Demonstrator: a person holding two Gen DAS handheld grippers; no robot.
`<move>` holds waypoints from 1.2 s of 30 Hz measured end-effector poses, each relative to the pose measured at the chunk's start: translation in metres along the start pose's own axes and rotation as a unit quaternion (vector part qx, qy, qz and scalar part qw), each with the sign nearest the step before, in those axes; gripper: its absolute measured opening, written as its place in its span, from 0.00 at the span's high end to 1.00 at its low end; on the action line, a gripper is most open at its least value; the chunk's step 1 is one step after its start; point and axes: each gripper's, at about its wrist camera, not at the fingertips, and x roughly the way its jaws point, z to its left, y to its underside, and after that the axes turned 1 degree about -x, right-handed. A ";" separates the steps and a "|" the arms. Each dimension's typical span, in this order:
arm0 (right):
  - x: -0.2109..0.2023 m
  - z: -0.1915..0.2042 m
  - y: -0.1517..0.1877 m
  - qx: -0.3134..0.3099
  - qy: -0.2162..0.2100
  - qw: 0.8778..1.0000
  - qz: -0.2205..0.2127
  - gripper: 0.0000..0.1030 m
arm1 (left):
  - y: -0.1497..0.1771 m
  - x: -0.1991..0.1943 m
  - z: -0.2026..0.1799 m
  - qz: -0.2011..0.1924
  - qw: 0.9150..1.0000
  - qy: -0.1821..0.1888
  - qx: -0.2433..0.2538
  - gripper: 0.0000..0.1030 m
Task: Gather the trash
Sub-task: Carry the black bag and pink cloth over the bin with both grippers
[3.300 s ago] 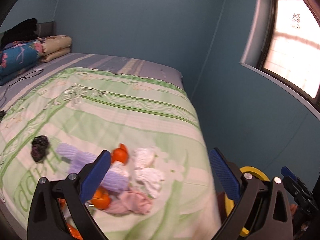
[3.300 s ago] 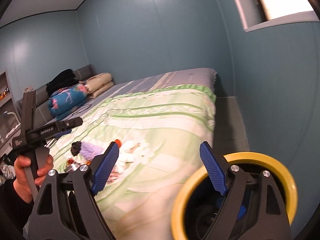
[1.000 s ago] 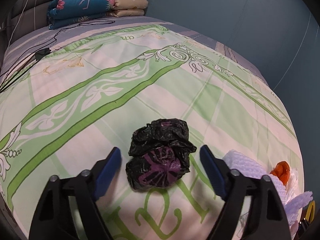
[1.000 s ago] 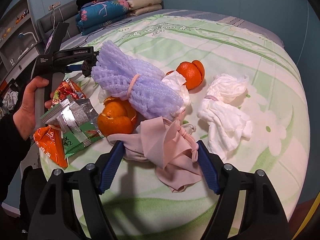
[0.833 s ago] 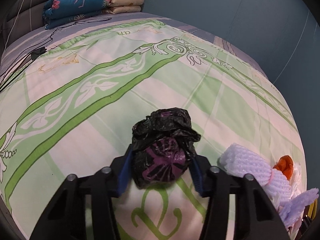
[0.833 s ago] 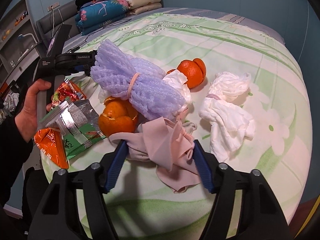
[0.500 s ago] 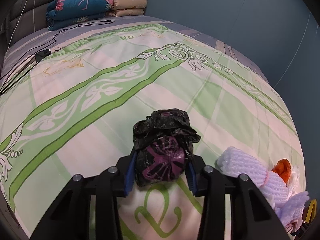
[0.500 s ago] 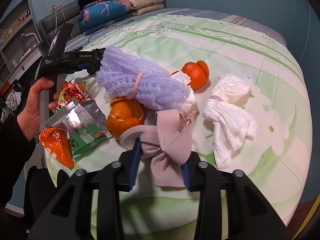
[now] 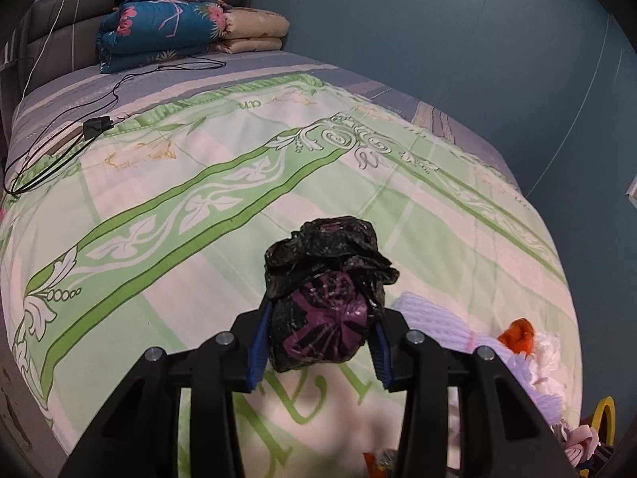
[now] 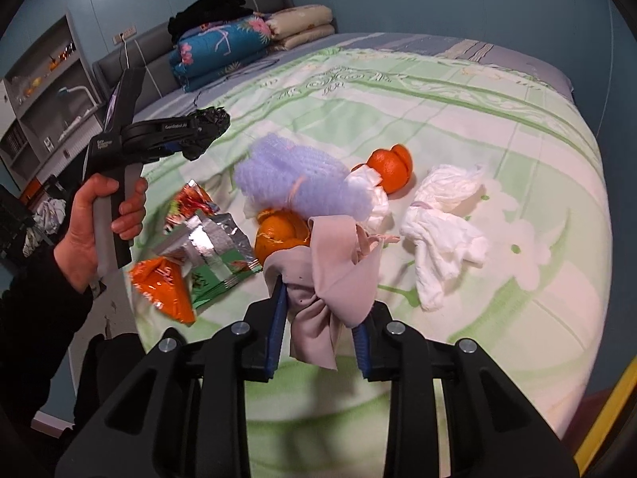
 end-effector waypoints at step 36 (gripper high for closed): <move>-0.179 -0.052 0.051 0.062 0.032 0.991 -0.117 0.73 | 0.111 -0.161 -0.124 -0.035 0.993 0.086 0.076 0.62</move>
